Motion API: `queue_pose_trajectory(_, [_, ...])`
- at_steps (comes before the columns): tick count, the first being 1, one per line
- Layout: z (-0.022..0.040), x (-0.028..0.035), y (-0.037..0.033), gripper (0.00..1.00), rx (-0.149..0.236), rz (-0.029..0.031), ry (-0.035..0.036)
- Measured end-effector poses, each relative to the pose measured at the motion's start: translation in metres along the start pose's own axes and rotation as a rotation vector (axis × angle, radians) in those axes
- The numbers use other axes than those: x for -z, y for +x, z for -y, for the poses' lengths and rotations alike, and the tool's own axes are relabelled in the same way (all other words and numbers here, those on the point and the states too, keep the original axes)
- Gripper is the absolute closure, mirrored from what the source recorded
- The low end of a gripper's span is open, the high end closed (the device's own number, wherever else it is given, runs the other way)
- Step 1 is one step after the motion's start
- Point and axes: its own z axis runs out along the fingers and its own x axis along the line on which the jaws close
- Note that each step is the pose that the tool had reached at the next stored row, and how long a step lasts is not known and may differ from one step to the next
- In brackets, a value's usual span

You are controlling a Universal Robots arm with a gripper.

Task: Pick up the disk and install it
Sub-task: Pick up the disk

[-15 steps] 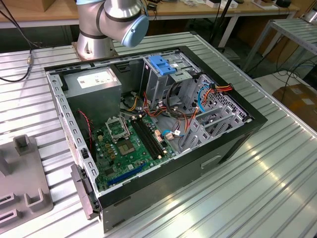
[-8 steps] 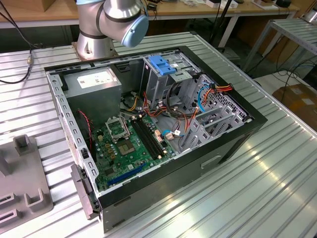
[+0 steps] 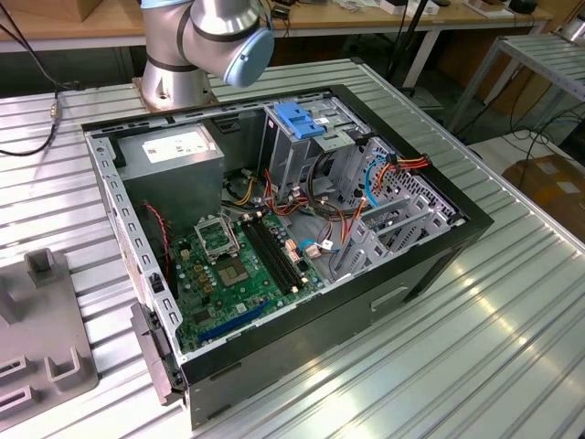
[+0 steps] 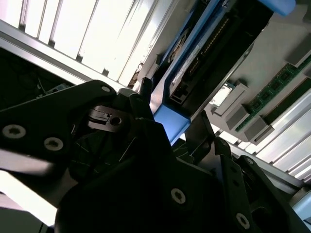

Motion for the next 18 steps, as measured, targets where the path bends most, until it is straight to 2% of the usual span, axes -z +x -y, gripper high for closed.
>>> queue_pose_trajectory(1, [0.0000, -0.0006, 0.0000, 0.47, 0.000, 0.0001, -0.0001])
queue_pose_trajectory(3, [0.0000, -0.0019, -0.0002, 0.60, 0.000, -0.0002, 0.0002])
queue_pose_trajectory(5, [0.0000, -0.0035, -0.0006, 0.63, 0.000, -0.0003, -0.0001])
queue_pose_trajectory(6, [0.0000, 0.0001, -0.0007, 0.63, 0.000, -0.0003, 0.0000])
queue_pose_trajectory(7, [-0.0002, 0.0080, -0.0009, 0.63, 0.000, -0.0003, 0.0000])
queue_pose_trajectory(18, [-0.0004, 0.0236, -0.0013, 0.63, 0.000, -0.0004, 0.0000])
